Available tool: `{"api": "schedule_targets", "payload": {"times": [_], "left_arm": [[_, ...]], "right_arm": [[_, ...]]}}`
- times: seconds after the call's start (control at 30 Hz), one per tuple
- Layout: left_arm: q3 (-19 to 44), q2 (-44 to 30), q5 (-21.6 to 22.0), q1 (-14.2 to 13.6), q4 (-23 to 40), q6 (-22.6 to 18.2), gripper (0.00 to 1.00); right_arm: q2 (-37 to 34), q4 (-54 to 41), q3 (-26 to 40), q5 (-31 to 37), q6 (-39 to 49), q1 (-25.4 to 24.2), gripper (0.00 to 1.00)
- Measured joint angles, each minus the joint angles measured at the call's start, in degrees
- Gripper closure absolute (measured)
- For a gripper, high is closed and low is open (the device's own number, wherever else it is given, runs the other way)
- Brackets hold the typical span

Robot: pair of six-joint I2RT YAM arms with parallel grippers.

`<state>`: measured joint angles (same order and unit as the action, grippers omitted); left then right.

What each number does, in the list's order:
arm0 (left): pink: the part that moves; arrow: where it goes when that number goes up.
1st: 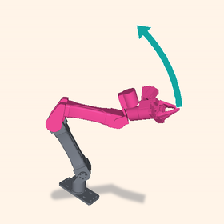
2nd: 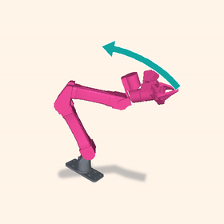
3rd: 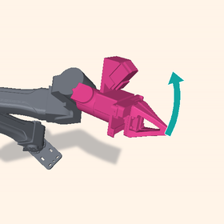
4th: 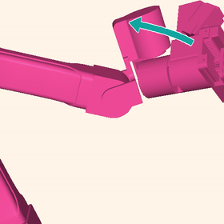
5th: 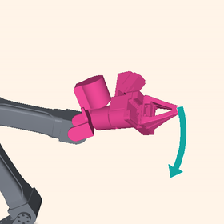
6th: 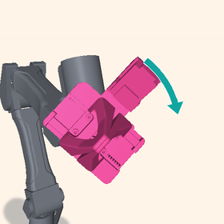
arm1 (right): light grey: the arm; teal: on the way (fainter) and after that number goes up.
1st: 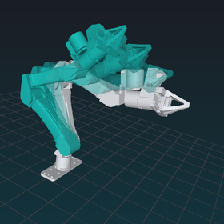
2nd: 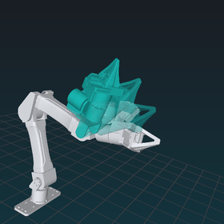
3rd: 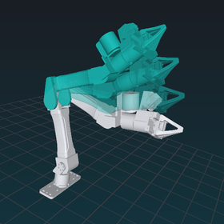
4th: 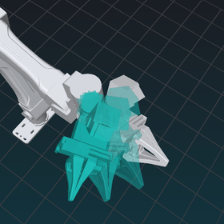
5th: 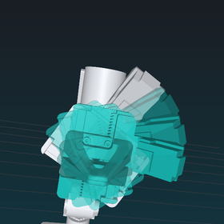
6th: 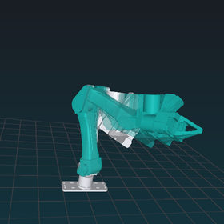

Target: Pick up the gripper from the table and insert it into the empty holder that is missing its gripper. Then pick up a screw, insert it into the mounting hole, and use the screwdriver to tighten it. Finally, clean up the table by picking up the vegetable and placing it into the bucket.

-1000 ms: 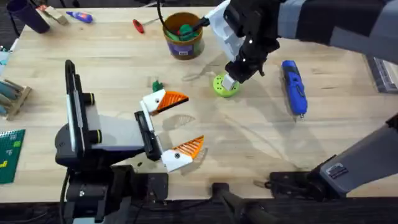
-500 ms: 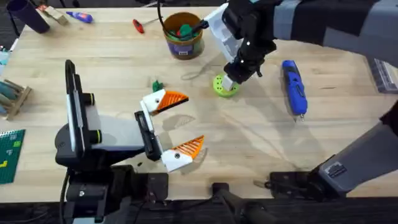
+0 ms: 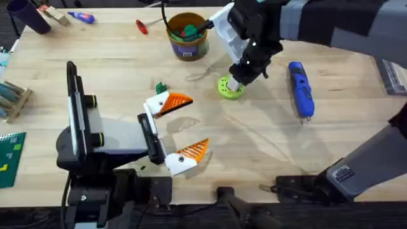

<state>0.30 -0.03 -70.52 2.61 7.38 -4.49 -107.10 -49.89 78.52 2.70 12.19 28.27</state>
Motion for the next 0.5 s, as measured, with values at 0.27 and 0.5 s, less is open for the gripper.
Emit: {"api": "schedule_targets", "payload": {"times": [0.27, 0.5], "left_arm": [[0.0, 0.0, 0.0, 0.01, 0.0, 0.0, 0.016], [0.0, -0.02, 0.0, 0.0, 0.0, 0.0, 0.016]], "right_arm": [[-0.01, 0.0, 0.0, 0.0, -0.02, 0.01, 0.729], [0.01, 0.04, 0.0, 0.0, 0.0, 0.01, 0.801]]}}
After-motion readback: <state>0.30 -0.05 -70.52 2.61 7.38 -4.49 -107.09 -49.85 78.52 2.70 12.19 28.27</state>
